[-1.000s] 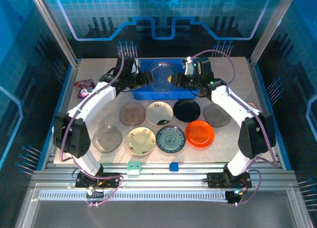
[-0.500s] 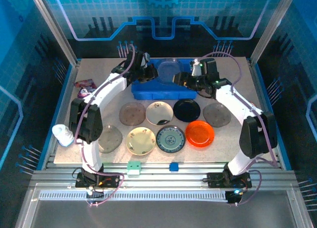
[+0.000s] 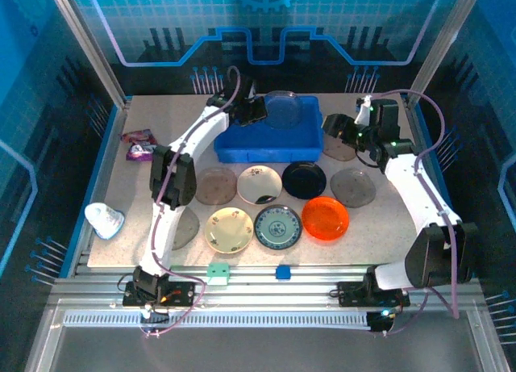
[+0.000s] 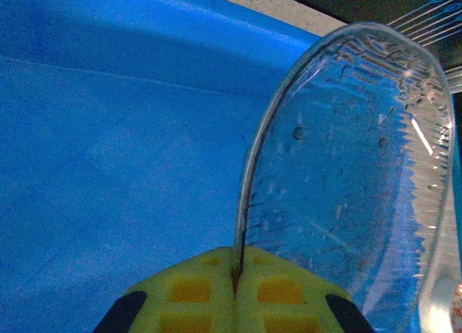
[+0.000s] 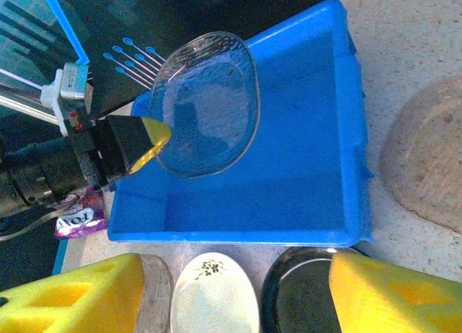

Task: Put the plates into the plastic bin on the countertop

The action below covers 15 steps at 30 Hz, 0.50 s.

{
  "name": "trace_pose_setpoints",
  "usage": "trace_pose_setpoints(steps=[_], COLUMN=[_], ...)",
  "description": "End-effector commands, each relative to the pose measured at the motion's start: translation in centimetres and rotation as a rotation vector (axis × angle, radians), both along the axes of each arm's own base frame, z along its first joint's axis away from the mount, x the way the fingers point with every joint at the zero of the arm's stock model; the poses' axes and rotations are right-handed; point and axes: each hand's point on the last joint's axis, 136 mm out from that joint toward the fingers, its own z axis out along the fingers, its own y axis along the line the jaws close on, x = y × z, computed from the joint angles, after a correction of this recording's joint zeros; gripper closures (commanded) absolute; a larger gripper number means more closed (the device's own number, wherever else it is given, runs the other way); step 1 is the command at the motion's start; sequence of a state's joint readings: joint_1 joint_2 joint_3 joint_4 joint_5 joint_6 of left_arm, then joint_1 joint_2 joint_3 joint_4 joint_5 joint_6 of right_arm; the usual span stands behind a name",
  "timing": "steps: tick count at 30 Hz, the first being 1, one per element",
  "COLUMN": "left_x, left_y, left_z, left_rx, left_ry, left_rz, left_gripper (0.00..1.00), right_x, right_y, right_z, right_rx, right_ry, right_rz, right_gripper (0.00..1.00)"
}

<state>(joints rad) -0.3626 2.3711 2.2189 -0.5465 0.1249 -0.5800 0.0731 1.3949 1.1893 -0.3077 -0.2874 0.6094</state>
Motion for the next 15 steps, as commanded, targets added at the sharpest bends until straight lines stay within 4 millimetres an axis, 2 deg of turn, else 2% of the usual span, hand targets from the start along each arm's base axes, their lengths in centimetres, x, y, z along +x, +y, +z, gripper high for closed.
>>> trace_pose_setpoints(steps=[1,7,15], left_x=[-0.3,0.1,0.5], left_y=[-0.4,-1.5,-2.8], left_z=[-1.9,-4.8,-6.8], left_rx=[0.034,0.019,-0.019], left_ry=[0.066,0.106,0.133], left_rz=[0.029,0.043,0.054], left_gripper=[1.00,1.00,1.00], right_x=[-1.1,-1.8,-2.3], right_y=[-1.2,-2.0,-1.9], right_z=[-0.7,-1.7,-3.4], right_rx=[-0.017,-0.007,0.019], right_ry=[0.032,0.051,0.082], right_rz=[-0.028,-0.046,-0.039], right_gripper=[0.31,0.31,0.32])
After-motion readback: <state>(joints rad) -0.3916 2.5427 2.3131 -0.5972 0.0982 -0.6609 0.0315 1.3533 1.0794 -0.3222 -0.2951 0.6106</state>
